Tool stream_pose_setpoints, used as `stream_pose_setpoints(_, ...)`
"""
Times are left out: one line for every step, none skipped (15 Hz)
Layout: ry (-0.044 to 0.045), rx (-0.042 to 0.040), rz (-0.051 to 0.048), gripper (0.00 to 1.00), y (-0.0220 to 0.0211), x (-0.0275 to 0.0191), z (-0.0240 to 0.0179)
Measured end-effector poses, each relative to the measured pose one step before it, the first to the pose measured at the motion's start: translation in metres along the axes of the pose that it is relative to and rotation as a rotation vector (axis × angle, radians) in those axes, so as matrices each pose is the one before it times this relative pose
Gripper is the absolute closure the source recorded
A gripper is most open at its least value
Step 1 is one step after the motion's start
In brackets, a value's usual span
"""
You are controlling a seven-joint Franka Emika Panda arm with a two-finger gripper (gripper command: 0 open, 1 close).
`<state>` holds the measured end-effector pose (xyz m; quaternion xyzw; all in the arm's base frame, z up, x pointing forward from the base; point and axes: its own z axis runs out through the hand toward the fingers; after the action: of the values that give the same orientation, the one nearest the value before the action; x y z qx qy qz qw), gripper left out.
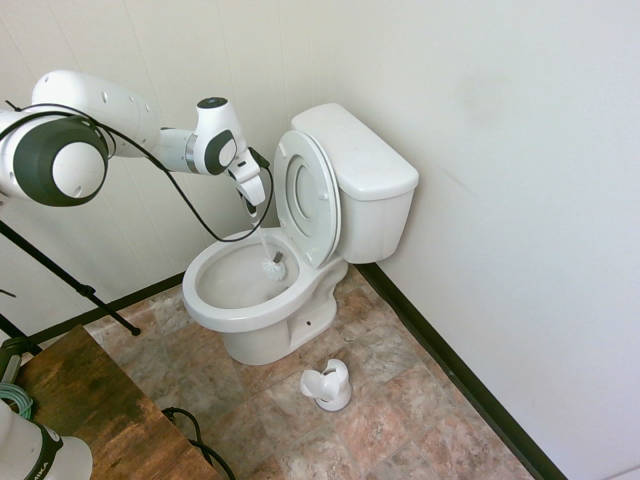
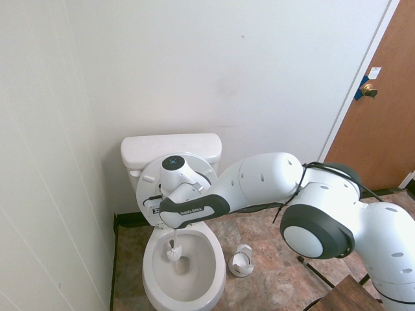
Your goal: Clean the toilet
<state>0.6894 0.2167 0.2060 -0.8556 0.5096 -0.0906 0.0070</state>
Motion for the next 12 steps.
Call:
stream_pose_setpoints(0.01105, 0.00113, 0.00499, 1.00, -0.00332, -0.00267, 0.00383)
stream_pose_setpoints(0.00318, 0.00276, -0.00167, 1.00, -0.00325, -0.00385, 0.00287)
stream_pose_setpoints(0.00136, 0.00327, -0.00241, 1.00, -0.00278, -0.00348, 0.00163)
stream_pose_setpoints(-0.00015, 0.00300, -0.00423, 1.00, -0.00250, -0.00399, 0.00121)
stream_pose_setpoints(-0.00144, 0.00058, -0.00653, 1.00, -0.00160, -0.00526, 0.00178)
stream_pose_setpoints(-0.00292, -0.00094, -0.00854, 1.00, -0.00098, -0.00672, 0.00125)
stream_pose_setpoints(-0.00362, -0.00239, -0.00895, 1.00, -0.00059, -0.00712, 0.00054)
stream_pose_setpoints(-0.00386, -0.00243, -0.00922, 1.00, -0.00079, -0.00696, -0.00052)
stream_pose_setpoints(-0.00558, -0.00024, -0.00901, 1.00, -0.00109, -0.00781, -0.00077)
stream_pose_setpoints(-0.00590, 0.00054, -0.01074, 1.00, -0.00110, -0.00811, -0.00093)
stream_pose_setpoints(-0.00535, 0.00033, -0.01320, 1.00, -0.00076, -0.00923, -0.00169)
stream_pose_setpoints(-0.00645, -0.00135, -0.01470, 1.00, 0.00081, -0.00991, -0.00305)
